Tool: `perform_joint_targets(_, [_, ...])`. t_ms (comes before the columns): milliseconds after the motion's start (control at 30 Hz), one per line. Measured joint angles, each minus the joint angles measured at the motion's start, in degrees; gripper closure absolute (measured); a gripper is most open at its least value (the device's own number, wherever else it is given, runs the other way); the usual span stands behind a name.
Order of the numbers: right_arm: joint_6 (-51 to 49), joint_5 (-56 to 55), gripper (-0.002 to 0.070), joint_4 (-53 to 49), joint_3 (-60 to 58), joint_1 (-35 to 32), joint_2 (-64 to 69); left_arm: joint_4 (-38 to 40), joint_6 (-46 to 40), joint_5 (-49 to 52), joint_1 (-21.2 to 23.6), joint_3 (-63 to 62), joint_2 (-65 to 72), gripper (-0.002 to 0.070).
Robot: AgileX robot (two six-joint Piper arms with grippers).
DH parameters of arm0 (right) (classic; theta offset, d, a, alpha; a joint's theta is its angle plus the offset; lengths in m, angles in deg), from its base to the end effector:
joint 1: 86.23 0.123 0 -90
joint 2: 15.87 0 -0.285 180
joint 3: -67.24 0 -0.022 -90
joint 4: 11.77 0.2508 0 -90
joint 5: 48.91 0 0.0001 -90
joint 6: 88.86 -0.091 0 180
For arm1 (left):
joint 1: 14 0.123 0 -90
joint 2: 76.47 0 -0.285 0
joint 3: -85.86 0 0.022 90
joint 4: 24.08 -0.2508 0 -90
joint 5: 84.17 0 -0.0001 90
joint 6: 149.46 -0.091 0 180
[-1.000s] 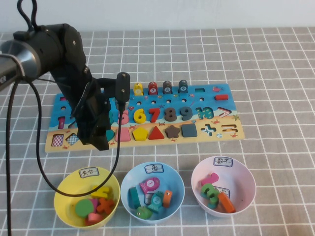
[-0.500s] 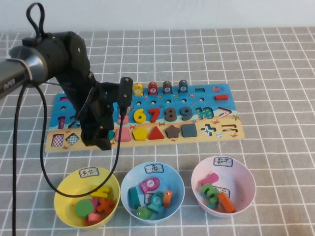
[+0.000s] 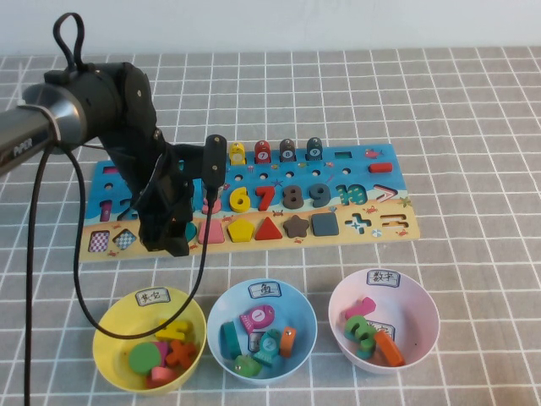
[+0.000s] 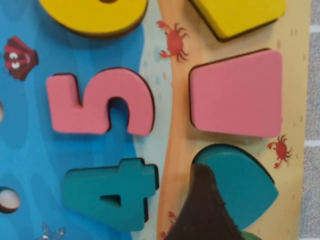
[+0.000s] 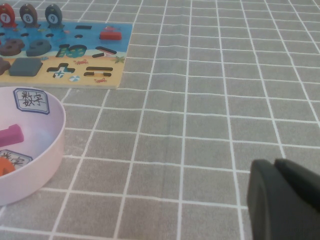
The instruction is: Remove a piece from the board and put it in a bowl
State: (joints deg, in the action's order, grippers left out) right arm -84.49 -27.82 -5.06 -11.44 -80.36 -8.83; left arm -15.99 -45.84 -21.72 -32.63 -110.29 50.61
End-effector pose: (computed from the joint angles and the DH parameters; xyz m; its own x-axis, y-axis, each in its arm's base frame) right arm 0.0520 0.0092 0.1724 -0.2900 0.0034 -0.9570 -0.1327 0.9902 0.0437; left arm 0.3987 -0.1464 0.1917 0.0349 0.9875 -0.1539 0.9968 -0.0232 0.0769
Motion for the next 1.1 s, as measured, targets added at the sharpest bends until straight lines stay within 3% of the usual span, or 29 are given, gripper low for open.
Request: perform_joint_targets(1100, [0.0, 0.0, 0.0694, 0.0, 0.0, 0.0, 0.0, -1.1, -0.3, -2.7, 1.5, 0.0, 0.3, 0.0244])
